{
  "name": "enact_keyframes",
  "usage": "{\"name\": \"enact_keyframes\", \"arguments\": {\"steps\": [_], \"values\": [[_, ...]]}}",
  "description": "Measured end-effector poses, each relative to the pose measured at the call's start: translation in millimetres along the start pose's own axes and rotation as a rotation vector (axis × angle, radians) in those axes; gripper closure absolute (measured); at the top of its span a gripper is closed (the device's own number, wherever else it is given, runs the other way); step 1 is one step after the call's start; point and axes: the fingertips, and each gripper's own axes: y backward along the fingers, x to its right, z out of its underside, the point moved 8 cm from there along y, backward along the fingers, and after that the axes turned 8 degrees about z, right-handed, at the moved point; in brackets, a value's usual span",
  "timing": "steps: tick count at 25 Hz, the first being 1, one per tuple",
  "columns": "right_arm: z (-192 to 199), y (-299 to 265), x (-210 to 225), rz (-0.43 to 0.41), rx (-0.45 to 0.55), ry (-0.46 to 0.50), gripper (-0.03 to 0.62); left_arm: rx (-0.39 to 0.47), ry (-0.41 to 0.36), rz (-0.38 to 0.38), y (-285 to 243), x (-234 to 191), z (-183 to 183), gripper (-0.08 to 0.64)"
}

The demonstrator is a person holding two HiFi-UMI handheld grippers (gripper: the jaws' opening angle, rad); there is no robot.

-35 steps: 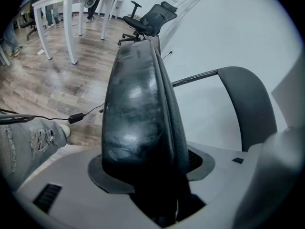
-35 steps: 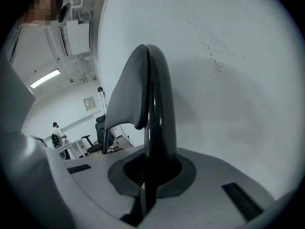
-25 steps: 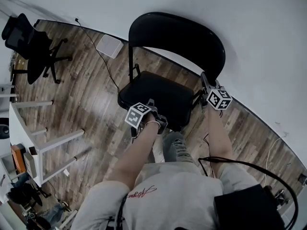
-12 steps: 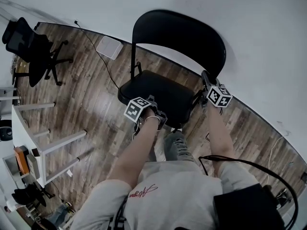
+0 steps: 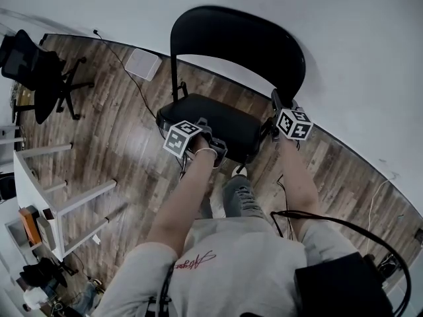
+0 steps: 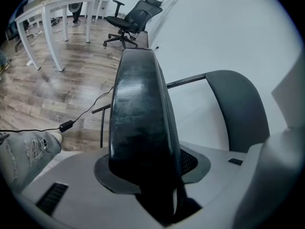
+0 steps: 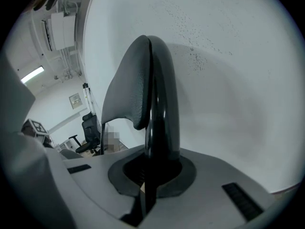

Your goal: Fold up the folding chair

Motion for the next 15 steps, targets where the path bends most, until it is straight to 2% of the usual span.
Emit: {"name": "enact_keyframes", "arguments": {"steps": [5, 8, 13, 15], "values": [[-20, -1, 0, 0.0, 0.01, 0.059, 0.578, 0.007, 0.021, 0.093, -27, 70, -6, 0.403], [-29, -2, 1, 0.015, 0.02, 0.081, 0.578, -0.01, -0.003, 0.022, -52, 108, -7, 0.402], [-38, -8, 1, 0.04, 0.014, 0.11, 0.578, -0.017, -0.043, -0.108, -84, 143, -11, 0.402], [-42, -8, 3, 0.043, 0.02, 0.131, 0.578, -0.024, -0.094, -0.15, -98, 157, -9, 0.402]]}}
